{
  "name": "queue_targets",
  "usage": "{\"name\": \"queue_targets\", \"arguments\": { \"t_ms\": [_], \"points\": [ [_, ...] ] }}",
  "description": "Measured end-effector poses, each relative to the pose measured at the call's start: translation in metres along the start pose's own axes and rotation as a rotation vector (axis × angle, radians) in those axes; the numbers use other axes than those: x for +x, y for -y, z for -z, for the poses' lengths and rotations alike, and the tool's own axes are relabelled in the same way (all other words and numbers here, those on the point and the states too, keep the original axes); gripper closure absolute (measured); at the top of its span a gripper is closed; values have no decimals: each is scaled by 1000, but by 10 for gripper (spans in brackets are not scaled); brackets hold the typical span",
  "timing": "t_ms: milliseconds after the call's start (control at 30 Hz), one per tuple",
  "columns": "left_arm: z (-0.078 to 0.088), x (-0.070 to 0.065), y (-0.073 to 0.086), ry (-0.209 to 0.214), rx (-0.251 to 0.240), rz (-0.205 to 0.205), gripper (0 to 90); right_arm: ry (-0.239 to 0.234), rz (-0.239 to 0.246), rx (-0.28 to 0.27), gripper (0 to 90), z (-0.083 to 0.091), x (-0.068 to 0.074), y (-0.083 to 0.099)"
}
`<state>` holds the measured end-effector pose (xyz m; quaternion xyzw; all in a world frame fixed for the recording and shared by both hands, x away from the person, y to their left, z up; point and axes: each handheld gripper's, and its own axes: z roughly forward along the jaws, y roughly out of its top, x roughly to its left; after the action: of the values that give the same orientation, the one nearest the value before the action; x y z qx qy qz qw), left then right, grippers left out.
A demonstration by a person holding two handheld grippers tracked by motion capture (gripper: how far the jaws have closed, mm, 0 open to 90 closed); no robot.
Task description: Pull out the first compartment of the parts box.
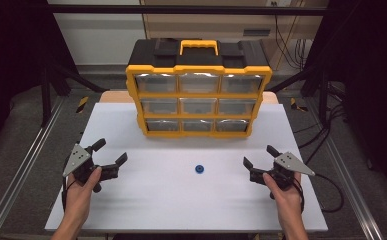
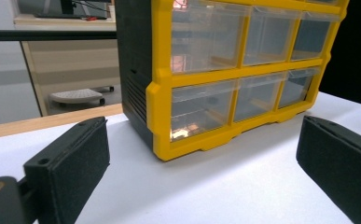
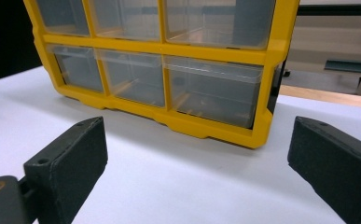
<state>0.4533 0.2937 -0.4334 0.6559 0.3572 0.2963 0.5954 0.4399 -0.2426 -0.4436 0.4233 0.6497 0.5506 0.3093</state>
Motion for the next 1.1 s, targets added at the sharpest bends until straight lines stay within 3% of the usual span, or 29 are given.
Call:
{"name": "queue_targets", "arguments": {
  "t_ms": [67, 100, 233, 267, 367, 400, 567, 733, 800, 867, 933, 1000, 1033, 1067, 1100],
  "points": [
    [0, 0, 0, 3, -1, 10, 21, -4, -13, -1, 63, -1, 0, 1],
    [-1, -1, 0, 9, -13, 34, 21, -7, -22, -1, 64, -1, 0, 1],
    [-2, -3, -1, 13, -22, 35, 21, -16, -13, 4, 64, -1, 0, 2],
    [-3, -5, -1, 25, -2, 25, 21, -13, 13, 2, 86, -1, 1, 1],
    [-4, -8, -1, 33, 11, 18, 21, -12, 12, 2, 73, 2, 5, 0],
    [-3, -10, -1, 34, 12, 12, 20, -5, 33, -3, 69, 1, 5, 0],
    [-3, -20, -5, 42, 15, -40, 20, -12, 8, -4, 62, 2, 8, -1],
    [-6, -29, -9, 45, 16, -57, 20, -18, 57, 33, 55, -2, 10, 2],
    [-7, -34, -10, 29, 43, -97, 27, -12, 72, 48, 56, -2, 11, 2],
    [-9, -39, -10, -3, 98, -144, 40, -12, 75, 53, 56, -3, 12, 2],
    [-11, -44, -10, -42, 151, -181, 45, -7, 108, 77, 54, -3, 14, 3],
    [-11, -45, -11, -51, 159, -199, 44, 0, 130, 87, 53, -4, 16, 4],
    [-11, -46, -13, -63, 160, -233, 44, 0, 130, 87, 53, -4, 16, 4],
    [-10, -49, -16, -85, 191, -271, 45, -3, 143, 92, 53, -6, 17, 5],
    [-10, -51, -17, -95, 196, -284, 46, -6, 144, 93, 53, -6, 18, 5]
  ]
}}
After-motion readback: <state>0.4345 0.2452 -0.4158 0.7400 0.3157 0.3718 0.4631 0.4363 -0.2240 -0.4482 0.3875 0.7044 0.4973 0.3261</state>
